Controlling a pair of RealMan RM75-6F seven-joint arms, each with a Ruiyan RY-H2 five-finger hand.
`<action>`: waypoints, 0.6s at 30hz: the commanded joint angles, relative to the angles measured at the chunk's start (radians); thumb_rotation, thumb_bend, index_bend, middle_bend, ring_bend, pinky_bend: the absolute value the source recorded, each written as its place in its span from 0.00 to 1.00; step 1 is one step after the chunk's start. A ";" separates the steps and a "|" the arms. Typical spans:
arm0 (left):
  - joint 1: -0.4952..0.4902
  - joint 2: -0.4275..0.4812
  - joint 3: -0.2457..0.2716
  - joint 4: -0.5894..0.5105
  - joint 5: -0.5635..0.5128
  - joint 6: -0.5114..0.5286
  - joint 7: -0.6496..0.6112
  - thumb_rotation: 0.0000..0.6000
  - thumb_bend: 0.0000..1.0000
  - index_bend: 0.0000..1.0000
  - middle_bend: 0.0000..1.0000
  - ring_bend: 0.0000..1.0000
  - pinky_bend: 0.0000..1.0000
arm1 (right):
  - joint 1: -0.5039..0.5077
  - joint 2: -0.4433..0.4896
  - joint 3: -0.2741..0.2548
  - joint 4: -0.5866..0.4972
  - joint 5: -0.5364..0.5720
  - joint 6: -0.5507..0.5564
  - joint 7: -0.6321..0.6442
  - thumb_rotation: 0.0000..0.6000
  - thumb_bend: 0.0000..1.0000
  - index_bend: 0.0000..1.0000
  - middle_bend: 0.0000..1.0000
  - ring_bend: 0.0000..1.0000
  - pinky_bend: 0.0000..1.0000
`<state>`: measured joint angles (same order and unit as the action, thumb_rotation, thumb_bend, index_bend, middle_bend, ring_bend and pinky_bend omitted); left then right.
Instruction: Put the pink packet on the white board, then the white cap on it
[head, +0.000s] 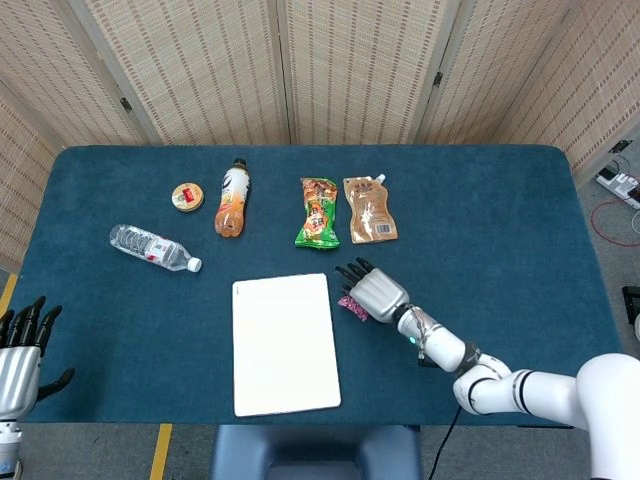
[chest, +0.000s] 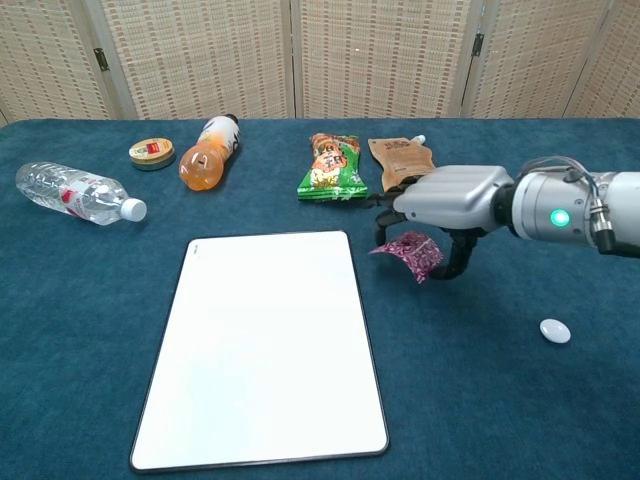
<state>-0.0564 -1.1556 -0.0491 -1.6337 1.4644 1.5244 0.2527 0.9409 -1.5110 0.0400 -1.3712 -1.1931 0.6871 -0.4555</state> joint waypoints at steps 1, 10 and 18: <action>0.001 0.003 0.000 -0.004 0.000 0.002 0.002 1.00 0.23 0.13 0.03 0.10 0.00 | 0.023 -0.010 0.013 -0.023 -0.012 -0.006 -0.016 1.00 0.33 0.25 0.01 0.00 0.00; 0.003 0.011 0.002 -0.010 0.004 0.006 0.004 1.00 0.23 0.13 0.03 0.10 0.00 | 0.091 -0.092 0.027 -0.038 -0.010 -0.047 -0.076 1.00 0.33 0.25 0.01 0.00 0.00; 0.008 0.011 0.003 -0.001 0.000 0.009 -0.008 1.00 0.23 0.13 0.03 0.10 0.00 | 0.129 -0.147 0.044 -0.016 0.028 -0.050 -0.113 1.00 0.33 0.06 0.00 0.00 0.00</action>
<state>-0.0480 -1.1441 -0.0463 -1.6351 1.4644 1.5337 0.2444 1.0654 -1.6533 0.0809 -1.3911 -1.1698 0.6370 -0.5639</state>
